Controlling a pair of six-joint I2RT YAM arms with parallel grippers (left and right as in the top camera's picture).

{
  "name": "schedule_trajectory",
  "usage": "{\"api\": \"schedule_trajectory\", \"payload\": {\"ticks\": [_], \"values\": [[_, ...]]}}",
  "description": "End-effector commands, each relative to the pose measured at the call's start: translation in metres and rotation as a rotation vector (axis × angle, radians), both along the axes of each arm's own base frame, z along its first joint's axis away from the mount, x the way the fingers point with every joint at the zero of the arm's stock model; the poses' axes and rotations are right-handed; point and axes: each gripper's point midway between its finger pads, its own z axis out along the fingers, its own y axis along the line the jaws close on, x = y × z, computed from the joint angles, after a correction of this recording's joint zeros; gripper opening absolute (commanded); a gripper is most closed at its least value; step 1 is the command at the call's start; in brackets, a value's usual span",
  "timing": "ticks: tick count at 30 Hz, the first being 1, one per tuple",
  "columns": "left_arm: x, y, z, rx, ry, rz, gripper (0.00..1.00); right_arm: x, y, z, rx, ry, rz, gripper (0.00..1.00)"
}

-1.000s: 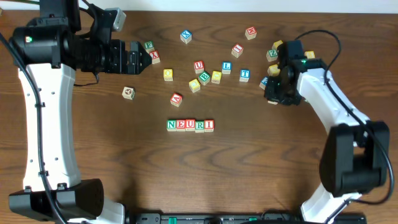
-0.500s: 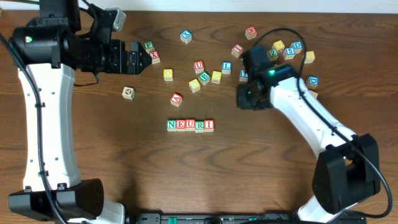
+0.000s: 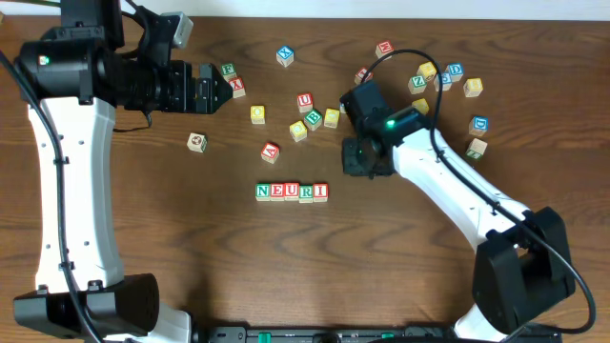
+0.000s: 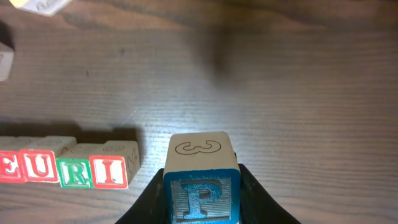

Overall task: Spell out NEURIPS
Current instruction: 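Carry the P block forward-left to the right of the I block, then lower the P block onto the table beside the I block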

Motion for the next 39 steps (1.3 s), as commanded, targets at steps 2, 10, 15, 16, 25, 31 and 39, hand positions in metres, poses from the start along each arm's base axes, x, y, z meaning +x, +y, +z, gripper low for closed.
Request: {"api": "schedule_trajectory", "payload": {"ticks": [2, 10, 15, 16, 25, 31, 39], "values": [[-0.001, 0.0, 0.008, -0.001, -0.029, -0.012, 0.98, -0.016, 0.002, -0.015, -0.013, 0.018, -0.026, 0.23], [-0.001, 0.0, 0.008, -0.001, -0.029, -0.012, 0.98, -0.032, 0.01, -0.03, -0.018, 0.038, -0.016, 0.22], [-0.001, 0.0, 0.008, -0.001, -0.029, -0.012, 0.98, -0.034, 0.025, -0.03, -0.009, 0.013, 0.008, 0.23], [-0.001, 0.0, 0.008, -0.001, -0.029, -0.012, 0.98, -0.034, 0.025, -0.03, -0.013, 0.007, 0.0, 0.23], [-0.001, 0.0, 0.008, -0.001, -0.029, -0.012, 0.98, -0.033, 0.024, -0.04, -0.035, 0.001, -0.017, 0.23], [-0.001, 0.0, 0.008, -0.001, -0.029, -0.012, 0.98, -0.036, 0.021, -0.05, -0.042, 0.006, -0.017, 0.23], [-0.001, 0.0, 0.008, -0.001, -0.029, -0.012, 0.98, -0.039, 0.019, -0.058, -0.038, 0.005, -0.027, 0.23]]}}
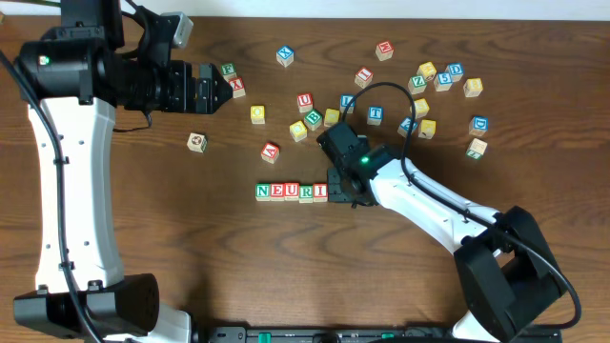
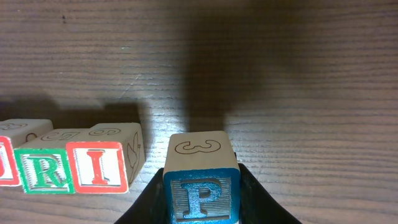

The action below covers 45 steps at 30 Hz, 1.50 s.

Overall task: Spell out NEURIPS
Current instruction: 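Lower the P block onto the table beside the I block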

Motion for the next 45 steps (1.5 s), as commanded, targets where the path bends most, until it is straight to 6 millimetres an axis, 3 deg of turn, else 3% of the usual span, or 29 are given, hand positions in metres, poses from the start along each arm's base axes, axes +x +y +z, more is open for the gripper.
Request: {"api": "schedule_trajectory", "payload": {"ticks": [1, 24, 45], "values": [[-0.001, 0.0, 0.008, -0.001, -0.029, -0.012, 0.98, -0.004, -0.004, -0.009, -0.024, 0.008, -0.015, 0.23], [-0.001, 0.0, 0.008, -0.001, -0.029, -0.012, 0.98, -0.005, 0.022, -0.019, 0.046, -0.002, 0.002, 0.22], [-0.001, 0.0, 0.008, -0.001, -0.029, -0.012, 0.98, -0.004, 0.012, -0.02, -0.002, -0.012, -0.014, 0.23]]}}
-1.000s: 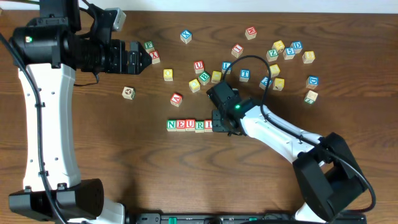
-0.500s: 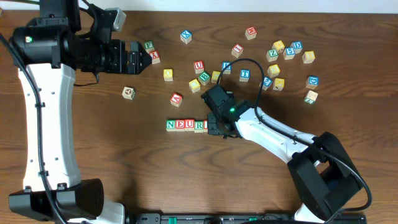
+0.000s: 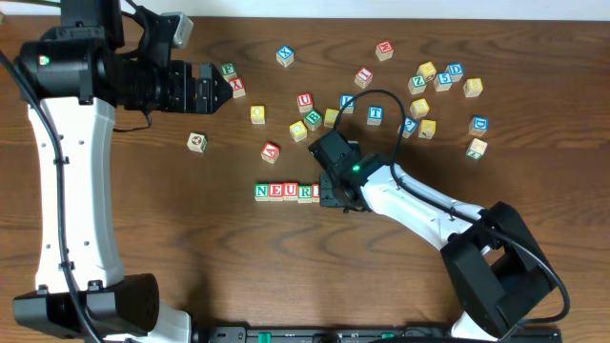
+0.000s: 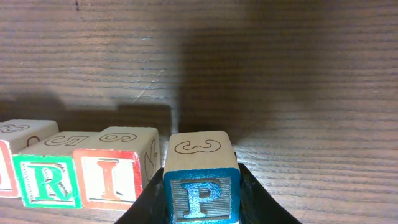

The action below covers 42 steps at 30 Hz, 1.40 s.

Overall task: Spell out NEURIPS
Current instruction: 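Lower the P block onto the table beside the I block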

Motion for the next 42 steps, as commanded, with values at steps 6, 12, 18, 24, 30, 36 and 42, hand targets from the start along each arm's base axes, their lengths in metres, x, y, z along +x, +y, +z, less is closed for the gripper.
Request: {"api": "schedule_trajectory", "payload": {"ticks": [6, 12, 18, 24, 30, 36, 42], "values": [[-0.0011, -0.0002, 0.0082, -0.001, -0.029, -0.012, 0.98, 0.0001, -0.0056, -0.004, -0.036, -0.009, -0.02, 0.23], [-0.0011, -0.0002, 0.0082, -0.001, -0.029, -0.012, 0.98, 0.0009, -0.0064, -0.0039, -0.041, -0.013, -0.022, 0.23], [-0.0011, -0.0002, 0.0082, -0.001, -0.029, -0.012, 0.98, 0.0009, -0.0068, -0.004, -0.043, -0.014, -0.022, 0.22], [-0.0011, -0.0002, 0.0082, -0.001, -0.029, -0.012, 0.98, 0.0008, -0.0066, -0.0039, -0.043, -0.015, -0.022, 0.23], [-0.0011, -0.0002, 0.0082, -0.001, -0.029, -0.012, 0.98, 0.0006, -0.0068, -0.0042, -0.043, -0.014, -0.022, 0.22], [-0.0011, -0.0002, 0.0082, -0.001, -0.029, -0.012, 0.98, 0.0006, -0.0068, -0.0042, -0.043, -0.014, -0.023, 0.22], [-0.0011, -0.0002, 0.0082, -0.001, -0.029, -0.012, 0.98, -0.0012, -0.0083, -0.0063, -0.045, -0.009, -0.03, 0.21]]}}
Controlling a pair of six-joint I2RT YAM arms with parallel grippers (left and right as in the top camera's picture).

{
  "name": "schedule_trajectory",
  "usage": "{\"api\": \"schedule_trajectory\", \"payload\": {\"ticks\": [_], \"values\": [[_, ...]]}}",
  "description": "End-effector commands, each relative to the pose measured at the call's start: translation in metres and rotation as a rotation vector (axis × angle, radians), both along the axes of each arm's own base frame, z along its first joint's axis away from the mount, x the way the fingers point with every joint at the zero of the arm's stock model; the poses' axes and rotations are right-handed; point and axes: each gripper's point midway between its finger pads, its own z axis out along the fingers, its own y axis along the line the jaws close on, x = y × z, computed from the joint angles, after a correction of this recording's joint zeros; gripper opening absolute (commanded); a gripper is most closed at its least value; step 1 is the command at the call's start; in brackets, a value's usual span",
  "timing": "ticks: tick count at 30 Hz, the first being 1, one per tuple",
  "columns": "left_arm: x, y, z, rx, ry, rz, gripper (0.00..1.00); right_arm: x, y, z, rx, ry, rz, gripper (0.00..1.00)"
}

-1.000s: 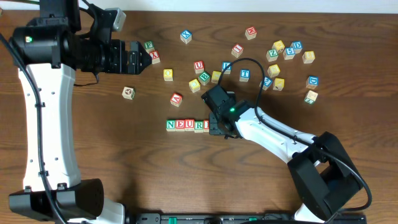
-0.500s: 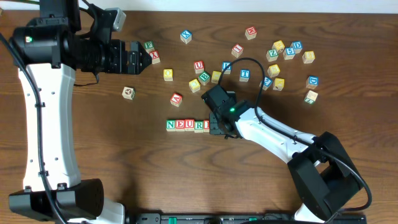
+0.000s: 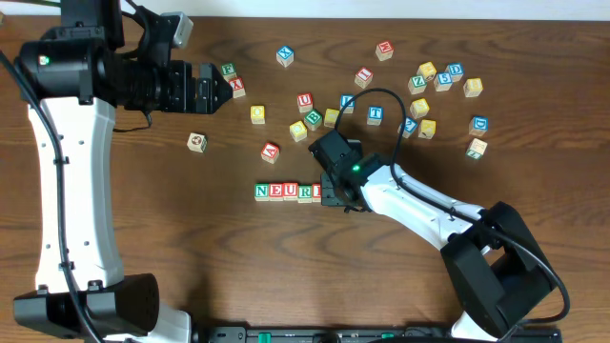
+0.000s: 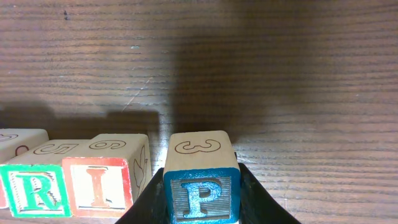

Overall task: Spell out NEURIPS
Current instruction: 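Lower the P block onto the table beside the I block, then open the right gripper and lift away from the P block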

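A row of letter blocks (image 3: pixel 284 191) reads N, E, U, R, I on the table; its right end is under my right arm. The wrist view shows the green R block (image 4: pixel 32 193) and the red I block (image 4: pixel 99 186) at lower left. My right gripper (image 4: pixel 202 196) is shut on a blue P block (image 4: pixel 201 198), which sits just right of the I block with a narrow gap. My left gripper (image 3: pixel 221 90) hovers at the upper left, away from the row; its jaw state is unclear.
Loose letter blocks lie scattered across the back of the table, among them a red A (image 3: pixel 271 151), a red U (image 3: pixel 304 100), a blue X (image 3: pixel 285 55) and a lone pale block (image 3: pixel 196 142). More cluster at the upper right (image 3: pixel 443 76).
The right gripper with the P block has shifted slightly right relative to the row; the I block now sits a little further left in the wrist view. The left arm is unchanged.
My right gripper held the P block well to the right of the NEURI row. It then stood closer to the row's right end, then right beside the I block, where it remains, still gripped. The left arm stayed put throughout.
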Motion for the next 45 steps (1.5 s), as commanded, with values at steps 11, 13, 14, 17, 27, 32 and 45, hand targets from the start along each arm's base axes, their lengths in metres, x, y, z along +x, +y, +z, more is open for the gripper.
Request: {"api": "schedule_trajectory", "payload": {"ticks": [11, 13, 14, 17, 27, 32, 45], "values": [[-0.001, 0.0, 0.008, -0.001, -0.029, -0.012, 0.98, -0.007, -0.006, -0.012, -0.022, 0.011, -0.017, 0.22], [-0.001, 0.0, 0.008, -0.001, -0.029, -0.012, 0.98, -0.007, -0.006, -0.012, -0.022, 0.01, -0.017, 0.24], [-0.001, 0.0, 0.008, -0.001, -0.029, -0.012, 0.98, -0.007, -0.006, -0.012, -0.022, 0.01, -0.017, 0.26], [-0.001, 0.0, 0.008, -0.001, -0.029, -0.012, 0.98, -0.006, -0.005, -0.012, -0.02, 0.008, -0.017, 0.41], [-0.001, 0.0, 0.008, -0.001, -0.029, -0.012, 0.98, -0.004, -0.004, -0.011, -0.012, -0.002, -0.018, 0.44], [-0.001, 0.0, 0.008, -0.001, -0.029, -0.012, 0.98, -0.001, -0.002, -0.008, -0.009, -0.006, -0.017, 0.45], [-0.001, 0.0, 0.008, -0.001, -0.029, -0.012, 0.98, 0.028, -0.001, 0.045, -0.065, -0.063, 0.004, 0.45]]}}
